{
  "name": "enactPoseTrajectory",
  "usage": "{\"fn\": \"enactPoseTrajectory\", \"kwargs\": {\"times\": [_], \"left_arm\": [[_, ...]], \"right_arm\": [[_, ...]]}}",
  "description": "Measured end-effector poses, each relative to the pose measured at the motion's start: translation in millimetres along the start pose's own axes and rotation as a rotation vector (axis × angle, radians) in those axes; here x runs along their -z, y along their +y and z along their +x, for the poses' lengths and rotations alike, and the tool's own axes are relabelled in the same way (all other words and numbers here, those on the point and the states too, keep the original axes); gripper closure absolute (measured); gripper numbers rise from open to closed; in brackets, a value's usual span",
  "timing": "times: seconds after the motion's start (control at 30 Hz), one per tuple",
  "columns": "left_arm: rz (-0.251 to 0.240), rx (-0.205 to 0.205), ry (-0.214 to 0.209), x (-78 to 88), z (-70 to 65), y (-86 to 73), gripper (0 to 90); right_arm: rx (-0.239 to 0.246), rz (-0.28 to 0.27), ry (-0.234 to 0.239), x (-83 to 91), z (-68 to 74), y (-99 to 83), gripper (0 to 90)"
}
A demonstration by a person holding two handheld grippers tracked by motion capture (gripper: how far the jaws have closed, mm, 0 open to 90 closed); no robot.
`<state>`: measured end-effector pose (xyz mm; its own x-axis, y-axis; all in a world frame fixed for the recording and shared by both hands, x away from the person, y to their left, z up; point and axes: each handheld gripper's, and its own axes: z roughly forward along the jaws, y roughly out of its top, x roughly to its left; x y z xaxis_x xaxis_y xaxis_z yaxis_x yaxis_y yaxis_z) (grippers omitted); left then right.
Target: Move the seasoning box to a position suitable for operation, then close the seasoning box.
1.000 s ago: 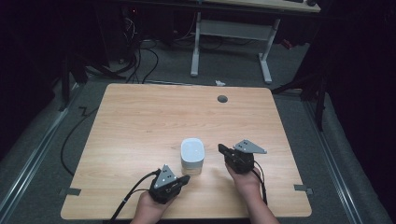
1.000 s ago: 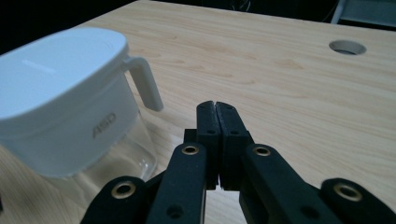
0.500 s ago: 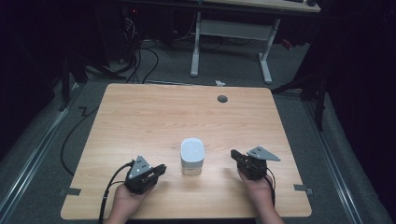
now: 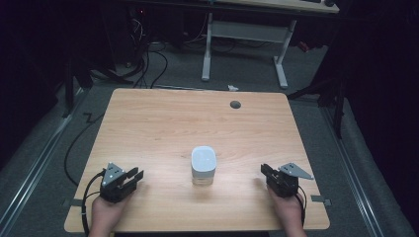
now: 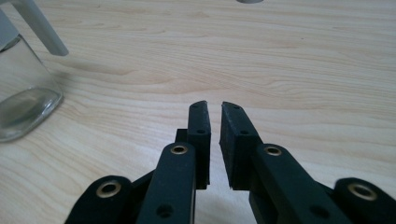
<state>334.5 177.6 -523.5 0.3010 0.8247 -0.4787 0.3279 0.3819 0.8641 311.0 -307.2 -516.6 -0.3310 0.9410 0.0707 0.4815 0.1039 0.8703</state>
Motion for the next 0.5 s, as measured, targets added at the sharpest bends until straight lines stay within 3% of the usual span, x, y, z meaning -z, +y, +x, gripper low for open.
{"fn": "enactPoseTrajectory", "kwargs": {"times": [0.07,0.1,0.13,0.2,0.3,0.5], "left_arm": [[-0.021,-0.028,0.041,4.5,5.8,2.2,66.7],[-0.021,-0.028,0.041,4.5,5.8,2.2,65.5],[-0.031,-0.037,0.079,8.4,13.2,2.3,64.7],[-0.037,-0.023,0.102,10.5,18.6,3.3,63.7],[-0.054,-0.002,0.111,10.5,20.5,4.9,63.3],[-0.018,-0.023,0.079,8.9,13.5,-1.0,62.5]], "right_arm": [[0.003,-0.004,0.001,3.4,-0.8,-3.2,79.6],[0.005,0.001,-0.001,4.2,-1.1,-3.1,77.2],[0.011,0.003,-0.007,4.9,-1.3,-2.9,76.0],[0.018,0.002,-0.017,7.0,-2.2,-4.0,74.3],[-0.011,0.007,-0.002,7.7,-5.9,-6.2,72.9],[0.009,0.003,-0.016,11.6,-5.4,-4.4,68.6]]}}
